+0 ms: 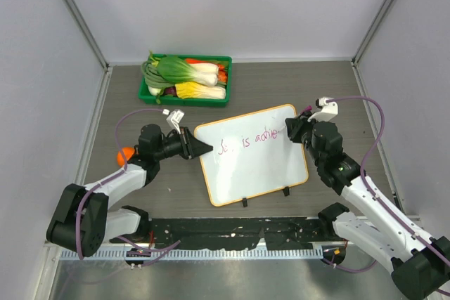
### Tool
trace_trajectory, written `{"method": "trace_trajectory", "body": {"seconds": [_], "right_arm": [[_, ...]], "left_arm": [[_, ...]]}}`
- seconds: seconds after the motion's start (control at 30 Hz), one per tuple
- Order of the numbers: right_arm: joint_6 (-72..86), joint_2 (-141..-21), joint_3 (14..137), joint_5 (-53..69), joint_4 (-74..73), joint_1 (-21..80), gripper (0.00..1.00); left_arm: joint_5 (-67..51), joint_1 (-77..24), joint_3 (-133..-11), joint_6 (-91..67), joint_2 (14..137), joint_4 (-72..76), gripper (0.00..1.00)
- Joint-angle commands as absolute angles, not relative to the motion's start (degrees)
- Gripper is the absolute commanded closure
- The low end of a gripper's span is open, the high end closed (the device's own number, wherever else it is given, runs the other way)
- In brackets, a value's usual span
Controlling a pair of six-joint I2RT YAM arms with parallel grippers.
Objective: Write a sentence on the whiteboard
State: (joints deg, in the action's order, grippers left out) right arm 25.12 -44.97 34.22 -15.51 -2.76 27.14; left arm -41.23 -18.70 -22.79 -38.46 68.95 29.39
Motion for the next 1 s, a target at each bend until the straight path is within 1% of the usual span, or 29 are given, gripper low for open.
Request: {"method": "trace_trajectory", "body": {"seconds": [0.0, 0.6, 0.97], "right_arm": [[23.91, -45.61, 37.27, -16.96, -0.35, 26.81, 0.99], [25.05, -49.39, 38.15, -16.17, 2.37, 26.63, 1.00], [24.96, -47.46, 37.00, -16.70, 1.93, 26.46, 0.99]], "left_arm": [[-33.66, -18.81, -21.18, -28.83, 69.79, 24.61, 1.00], [-33.75, -18.81, -21.18, -28.83, 69.61, 24.61, 1.00], [-33.84, -18.81, -21.27, -28.74, 69.87, 24.61, 1.00]]}}
